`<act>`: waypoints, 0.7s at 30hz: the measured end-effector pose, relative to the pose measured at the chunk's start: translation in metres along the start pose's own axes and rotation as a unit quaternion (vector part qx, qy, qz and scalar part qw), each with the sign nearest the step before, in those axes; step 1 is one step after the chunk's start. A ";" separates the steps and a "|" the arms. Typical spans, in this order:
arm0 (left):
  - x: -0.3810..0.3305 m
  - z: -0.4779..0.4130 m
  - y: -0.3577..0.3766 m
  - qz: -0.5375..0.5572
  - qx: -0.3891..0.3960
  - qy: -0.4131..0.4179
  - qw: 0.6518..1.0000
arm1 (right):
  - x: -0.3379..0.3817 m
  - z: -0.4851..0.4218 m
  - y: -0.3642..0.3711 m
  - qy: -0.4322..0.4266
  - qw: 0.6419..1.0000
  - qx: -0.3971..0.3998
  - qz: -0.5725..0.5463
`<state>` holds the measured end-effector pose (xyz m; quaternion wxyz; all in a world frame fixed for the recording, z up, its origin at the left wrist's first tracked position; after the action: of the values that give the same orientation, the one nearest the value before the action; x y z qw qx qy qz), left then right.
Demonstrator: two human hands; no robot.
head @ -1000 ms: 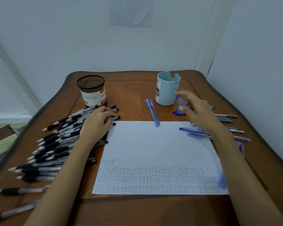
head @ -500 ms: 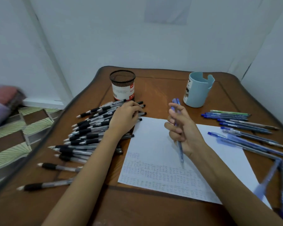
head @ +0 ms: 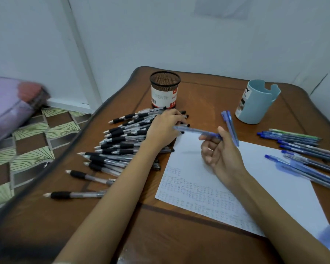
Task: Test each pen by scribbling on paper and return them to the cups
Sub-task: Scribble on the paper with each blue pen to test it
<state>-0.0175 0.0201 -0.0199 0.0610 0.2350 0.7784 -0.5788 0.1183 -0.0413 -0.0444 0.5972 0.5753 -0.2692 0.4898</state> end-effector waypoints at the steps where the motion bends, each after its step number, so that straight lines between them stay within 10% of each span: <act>1: 0.000 0.000 -0.001 0.005 -0.006 -0.002 1.000 | -0.001 -0.001 0.000 0.011 1.000 0.018 -0.018; 8: -0.001 0.001 -0.003 0.012 -0.013 -0.010 1.000 | 0.003 -0.002 -0.001 -0.016 0.996 0.023 -0.083; 16: -0.001 0.002 -0.004 0.013 -0.018 -0.004 1.000 | -0.006 0.012 0.031 -0.101 0.953 0.162 0.235; 21: -0.002 0.002 -0.004 0.008 -0.020 -0.003 1.000 | -0.003 0.014 0.032 -0.209 0.914 0.077 0.338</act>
<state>-0.0181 0.0172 -0.0160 0.0730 0.2386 0.7878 -0.5632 0.0925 -0.0600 -0.0306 0.2801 0.5835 -0.5280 0.5498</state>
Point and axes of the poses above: each hand's wrist, its own z-axis away from the middle knuckle, its own y-axis out of the palm, x = y × z, the point moved 8 cm from there along -z, towards the middle knuckle, and after that the axes turned 2 degrees about -y, right-handed, at the moved point
